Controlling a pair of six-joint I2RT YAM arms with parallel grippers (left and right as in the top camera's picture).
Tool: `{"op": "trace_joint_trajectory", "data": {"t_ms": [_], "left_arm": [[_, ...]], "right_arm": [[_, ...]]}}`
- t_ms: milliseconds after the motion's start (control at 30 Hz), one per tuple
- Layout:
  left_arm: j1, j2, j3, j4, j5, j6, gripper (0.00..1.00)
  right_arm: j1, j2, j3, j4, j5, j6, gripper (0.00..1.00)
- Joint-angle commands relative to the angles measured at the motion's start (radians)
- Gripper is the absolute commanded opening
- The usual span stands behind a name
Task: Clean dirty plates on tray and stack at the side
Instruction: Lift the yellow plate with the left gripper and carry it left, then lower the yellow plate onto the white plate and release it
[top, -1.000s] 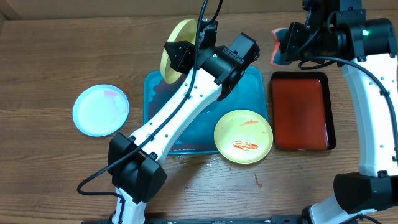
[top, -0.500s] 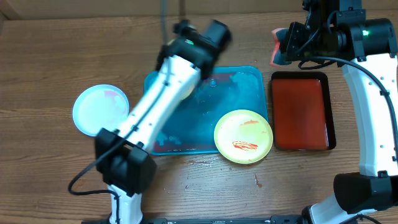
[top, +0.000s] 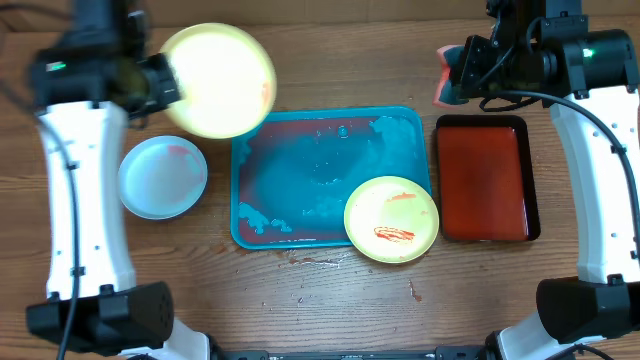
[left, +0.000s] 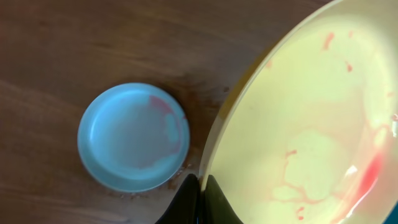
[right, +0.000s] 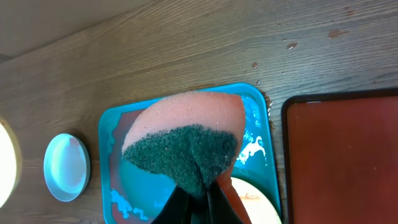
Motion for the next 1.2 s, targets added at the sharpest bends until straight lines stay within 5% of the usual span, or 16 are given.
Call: {"op": "trace_joint_trajectory", "data": {"t_ms": [0, 200, 500, 833, 1167], "left_arm": [[0.114, -0.001, -0.027, -0.023, 0.107, 0.020, 0.04], [0.315, -0.001, -0.171, 0.049, 0.180, 0.019, 0.05], [0.473, -0.001, -0.549, 0.376, 0.230, -0.106, 0.04], [0.484, 0.000, -0.809, 0.647, 0.156, -0.179, 0.04], [0.481, 0.000, -0.890, 0.676, 0.146, -0.183, 0.04]], "right_arm": [[-0.005, -0.025, 0.009, 0.005, 0.010, -0.003, 0.04], [-0.005, -0.025, 0.009, 0.005, 0.010, -0.003, 0.04], [-0.005, -0.025, 0.009, 0.005, 0.010, -0.003, 0.04], [-0.005, -0.025, 0.009, 0.002, 0.010, -0.003, 0.04], [-0.005, -0.025, 0.009, 0.001, 0.010, -0.003, 0.04]]}}
